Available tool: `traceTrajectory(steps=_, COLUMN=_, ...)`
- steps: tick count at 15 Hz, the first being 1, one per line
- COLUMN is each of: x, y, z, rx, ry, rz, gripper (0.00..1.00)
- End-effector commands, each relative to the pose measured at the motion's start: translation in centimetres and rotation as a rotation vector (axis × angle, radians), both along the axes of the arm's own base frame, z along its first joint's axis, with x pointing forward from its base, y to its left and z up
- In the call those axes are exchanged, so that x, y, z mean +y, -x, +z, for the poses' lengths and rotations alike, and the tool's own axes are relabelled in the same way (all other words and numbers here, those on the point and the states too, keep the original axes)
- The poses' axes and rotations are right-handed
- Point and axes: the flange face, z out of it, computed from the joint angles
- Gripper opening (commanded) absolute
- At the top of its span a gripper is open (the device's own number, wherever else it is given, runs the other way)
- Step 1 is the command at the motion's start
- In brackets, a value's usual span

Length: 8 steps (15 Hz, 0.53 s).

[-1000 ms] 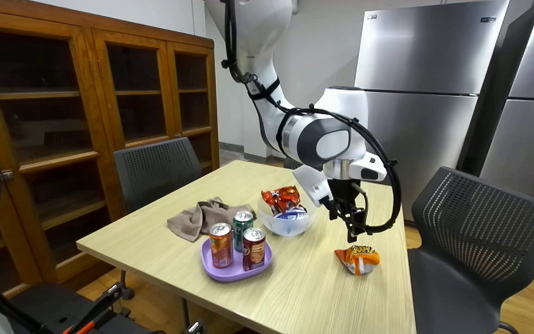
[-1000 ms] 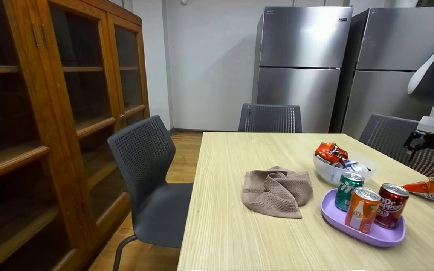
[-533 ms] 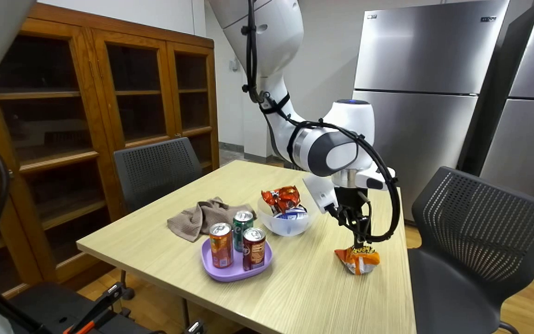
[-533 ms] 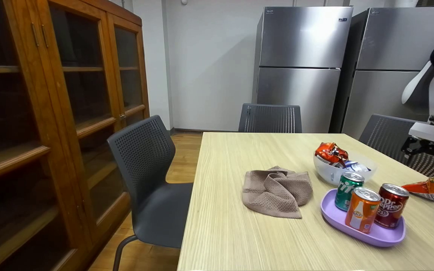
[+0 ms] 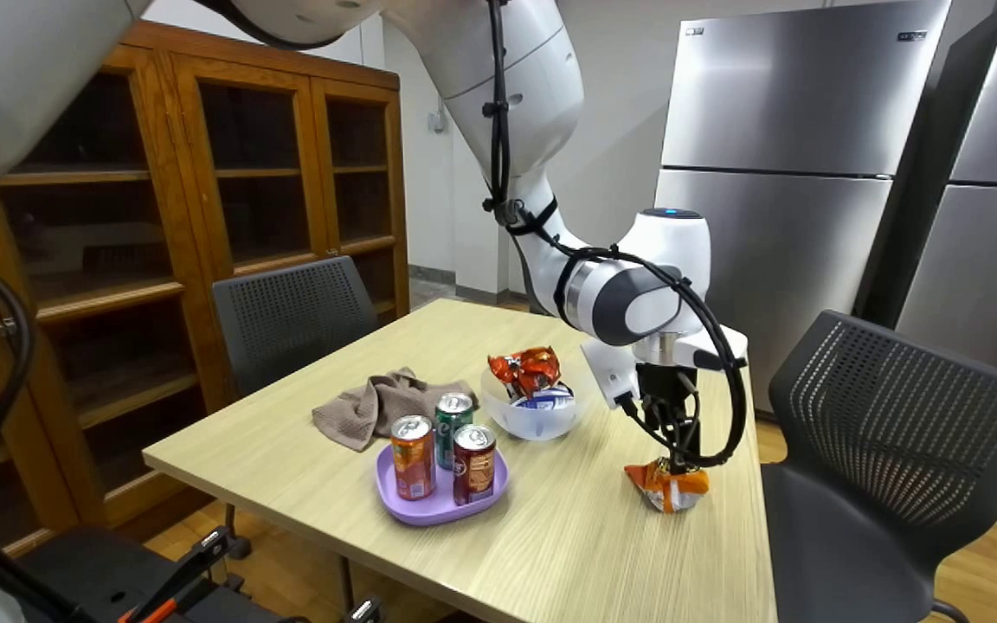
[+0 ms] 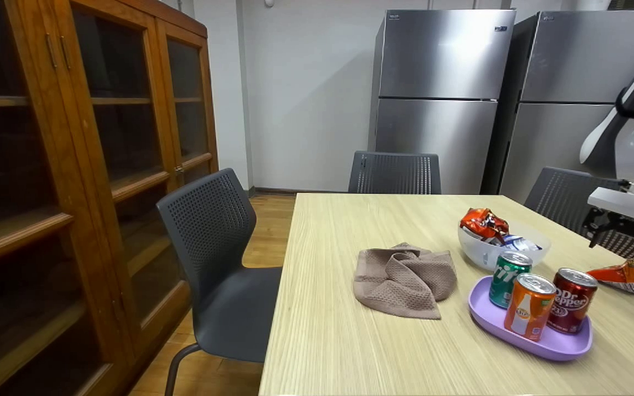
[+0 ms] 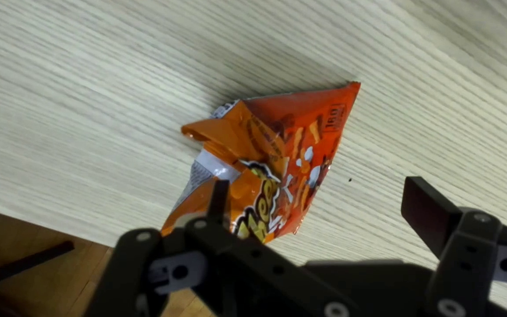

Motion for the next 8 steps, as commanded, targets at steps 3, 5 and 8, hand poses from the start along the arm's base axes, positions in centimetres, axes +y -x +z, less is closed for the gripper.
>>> traceTrajectory(steps=3, x=-0.84, y=-1.58, z=-0.18, rx=-0.001, ry=-0.024, rz=-0.033, gripper=0.65)
traceTrajectory(steps=5, x=-0.84, y=-1.78, z=-0.22, rx=0.0, ry=-0.025, rz=-0.03, gripper=0.49)
traceTrajectory(steps=8, x=-0.79, y=-1.94, z=-0.2, rx=0.0, ry=-0.025, rz=-0.026, gripper=0.27)
